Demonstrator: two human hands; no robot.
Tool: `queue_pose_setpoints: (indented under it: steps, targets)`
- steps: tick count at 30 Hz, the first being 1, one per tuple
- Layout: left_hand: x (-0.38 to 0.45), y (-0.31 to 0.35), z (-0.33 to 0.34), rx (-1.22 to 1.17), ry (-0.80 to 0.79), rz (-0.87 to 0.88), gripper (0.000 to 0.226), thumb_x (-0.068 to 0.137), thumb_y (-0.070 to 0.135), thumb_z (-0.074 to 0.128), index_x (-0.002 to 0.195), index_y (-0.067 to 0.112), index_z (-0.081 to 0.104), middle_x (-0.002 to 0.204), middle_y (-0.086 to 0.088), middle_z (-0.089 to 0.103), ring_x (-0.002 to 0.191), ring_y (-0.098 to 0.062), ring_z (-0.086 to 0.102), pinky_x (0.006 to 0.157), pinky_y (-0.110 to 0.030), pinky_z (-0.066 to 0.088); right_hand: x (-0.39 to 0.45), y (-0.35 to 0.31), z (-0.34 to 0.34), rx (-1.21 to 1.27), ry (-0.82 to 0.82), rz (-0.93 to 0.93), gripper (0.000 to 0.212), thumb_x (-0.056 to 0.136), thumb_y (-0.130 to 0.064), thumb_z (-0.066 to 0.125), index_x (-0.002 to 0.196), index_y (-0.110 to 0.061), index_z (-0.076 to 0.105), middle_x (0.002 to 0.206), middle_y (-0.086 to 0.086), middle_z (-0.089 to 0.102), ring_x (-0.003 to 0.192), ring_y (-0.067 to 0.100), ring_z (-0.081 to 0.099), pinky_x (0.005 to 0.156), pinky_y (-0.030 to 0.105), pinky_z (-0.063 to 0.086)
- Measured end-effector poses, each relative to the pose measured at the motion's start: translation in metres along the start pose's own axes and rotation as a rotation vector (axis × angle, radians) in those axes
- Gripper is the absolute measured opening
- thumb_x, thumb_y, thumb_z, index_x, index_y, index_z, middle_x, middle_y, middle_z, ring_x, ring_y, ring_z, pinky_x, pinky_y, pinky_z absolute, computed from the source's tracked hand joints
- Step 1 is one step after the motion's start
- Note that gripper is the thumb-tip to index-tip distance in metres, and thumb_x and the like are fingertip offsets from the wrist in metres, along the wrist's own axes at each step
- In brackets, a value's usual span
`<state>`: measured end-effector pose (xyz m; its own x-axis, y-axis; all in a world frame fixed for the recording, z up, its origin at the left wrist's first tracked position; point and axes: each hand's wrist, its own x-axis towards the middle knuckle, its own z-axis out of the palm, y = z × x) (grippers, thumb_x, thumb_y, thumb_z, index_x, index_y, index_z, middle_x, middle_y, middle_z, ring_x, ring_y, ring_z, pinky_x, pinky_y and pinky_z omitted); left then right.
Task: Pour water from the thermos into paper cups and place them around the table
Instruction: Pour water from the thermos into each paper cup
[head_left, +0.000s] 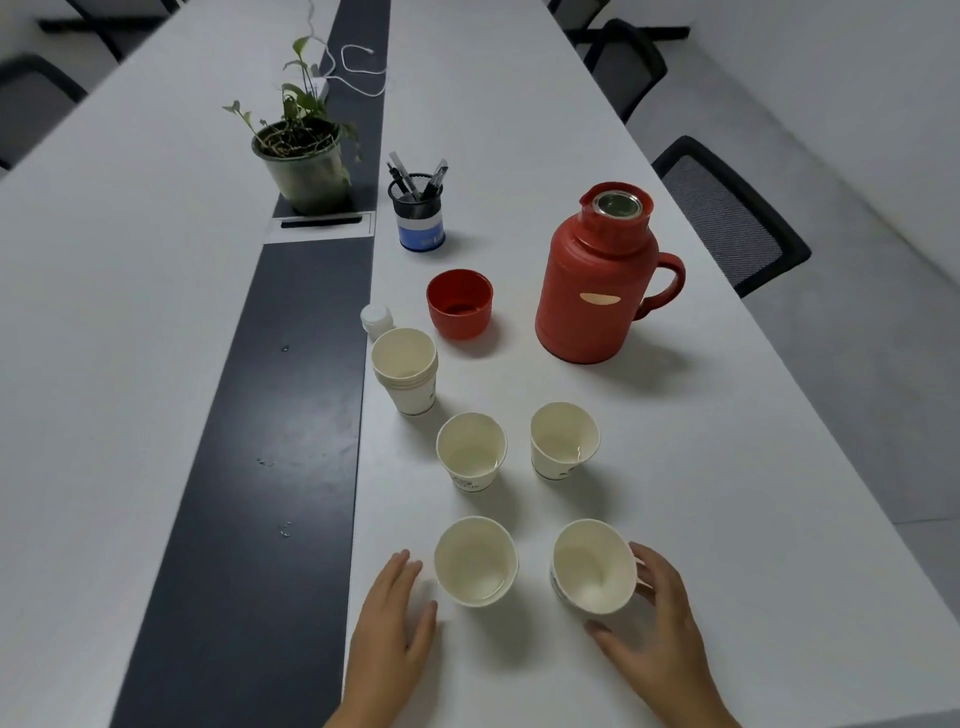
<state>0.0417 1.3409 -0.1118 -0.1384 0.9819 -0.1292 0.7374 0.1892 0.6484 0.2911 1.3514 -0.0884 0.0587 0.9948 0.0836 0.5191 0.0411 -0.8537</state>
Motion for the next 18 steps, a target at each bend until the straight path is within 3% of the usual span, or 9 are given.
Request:
queue_pose_setpoints:
  steps: [1, 2, 4, 6, 8, 10, 13, 16, 18]
  targets:
    - [0.000, -0.001, -0.001, 0.002, -0.019, -0.016, 0.044, 0.080, 0.004, 0.065, 0.122, -0.002, 0.053, 0.138, -0.013, 0.044, 0.132, -0.029, 0.038, 0.104, -0.018, 0.025, 0.000, 0.003, 0.001, 0.049, -0.012, 0.056, 0.108, 0.049, 0.004, 0.084, 0.120, -0.055, 0.028, 0.118, 0.000, 0.047, 0.100, -0.019, 0.045, 0.084, -0.005, 0.032]
    - [-0.001, 0.000, -0.002, 0.026, -0.032, -0.018, 0.043, 0.083, 0.009, 0.063, 0.123, -0.002, 0.052, 0.139, -0.013, 0.044, 0.133, -0.029, 0.036, 0.105, -0.027, 0.027, 0.000, 0.007, 0.002, 0.097, -0.027, 0.105, 0.108, 0.049, 0.006, 0.083, 0.125, -0.046, 0.025, 0.119, 0.000, 0.047, 0.102, -0.019, 0.046, 0.084, -0.004, 0.033]
    - [-0.004, 0.004, -0.005, 0.143, -0.072, 0.010, 0.046, 0.088, 0.030, 0.050, 0.118, -0.005, 0.056, 0.132, -0.019, 0.050, 0.128, -0.037, 0.042, 0.106, -0.037, 0.029, 0.002, 0.012, 0.007, 0.141, -0.081, 0.195, 0.106, 0.051, 0.005, 0.083, 0.133, -0.022, 0.021, 0.121, -0.001, 0.046, 0.108, -0.003, 0.049, 0.084, 0.003, 0.035]
    - [-0.006, 0.008, -0.004, 0.293, -0.090, 0.043, 0.068, 0.094, 0.044, 0.021, 0.104, -0.007, 0.064, 0.116, -0.026, 0.061, 0.107, -0.045, 0.057, 0.109, -0.031, 0.020, 0.005, 0.014, 0.013, 0.150, -0.122, 0.262, 0.105, 0.052, 0.002, 0.083, 0.135, -0.014, 0.022, 0.119, -0.004, 0.046, 0.111, 0.014, 0.048, 0.088, 0.014, 0.034]
    - [-0.008, 0.014, -0.002, 0.391, -0.068, 0.082, 0.081, 0.095, 0.047, 0.004, 0.099, -0.005, 0.066, 0.108, -0.024, 0.066, 0.096, -0.044, 0.063, 0.110, -0.021, 0.003, 0.009, 0.014, 0.019, 0.163, -0.115, 0.289, 0.099, 0.051, 0.002, 0.084, 0.132, -0.017, 0.030, 0.114, -0.007, 0.049, 0.109, 0.015, 0.048, 0.085, 0.008, 0.033]
    - [-0.009, 0.017, -0.003, 0.421, -0.085, 0.080, 0.083, 0.094, 0.047, 0.002, 0.102, -0.004, 0.066, 0.110, -0.023, 0.066, 0.098, -0.044, 0.063, 0.107, -0.019, 0.003, 0.012, 0.012, 0.024, 0.161, -0.080, 0.315, 0.082, 0.050, 0.001, 0.084, 0.118, -0.022, 0.044, 0.103, -0.012, 0.055, 0.100, 0.014, 0.052, 0.077, 0.007, 0.034]
    - [-0.010, 0.017, -0.005, 0.444, -0.146, 0.050, 0.081, 0.094, 0.047, 0.002, 0.103, -0.002, 0.066, 0.111, -0.021, 0.066, 0.100, -0.043, 0.062, 0.105, -0.023, 0.009, 0.014, 0.010, 0.032, 0.170, -0.011, 0.386, 0.065, 0.049, -0.002, 0.086, 0.098, -0.026, 0.050, 0.090, -0.006, 0.059, 0.090, 0.017, 0.055, 0.078, 0.023, 0.036]
    - [-0.009, 0.020, -0.007, 0.460, -0.199, 0.026, 0.078, 0.095, 0.044, 0.003, 0.102, -0.001, 0.067, 0.110, -0.020, 0.066, 0.099, -0.041, 0.063, 0.095, -0.033, 0.024, 0.014, 0.011, 0.036, 0.150, 0.007, 0.395, 0.064, 0.048, -0.004, 0.086, 0.102, -0.019, 0.055, 0.092, -0.003, 0.060, 0.089, 0.016, 0.055, 0.078, 0.026, 0.037]
    - [-0.009, 0.020, -0.007, 0.443, -0.220, -0.007, 0.064, 0.093, 0.039, 0.018, 0.102, -0.001, 0.067, 0.111, -0.020, 0.066, 0.100, -0.042, 0.062, 0.093, -0.033, 0.026, 0.014, 0.012, 0.038, 0.136, 0.013, 0.398, 0.065, 0.049, -0.005, 0.086, 0.104, -0.016, 0.056, 0.093, -0.002, 0.061, 0.090, 0.016, 0.055, 0.079, 0.026, 0.037]
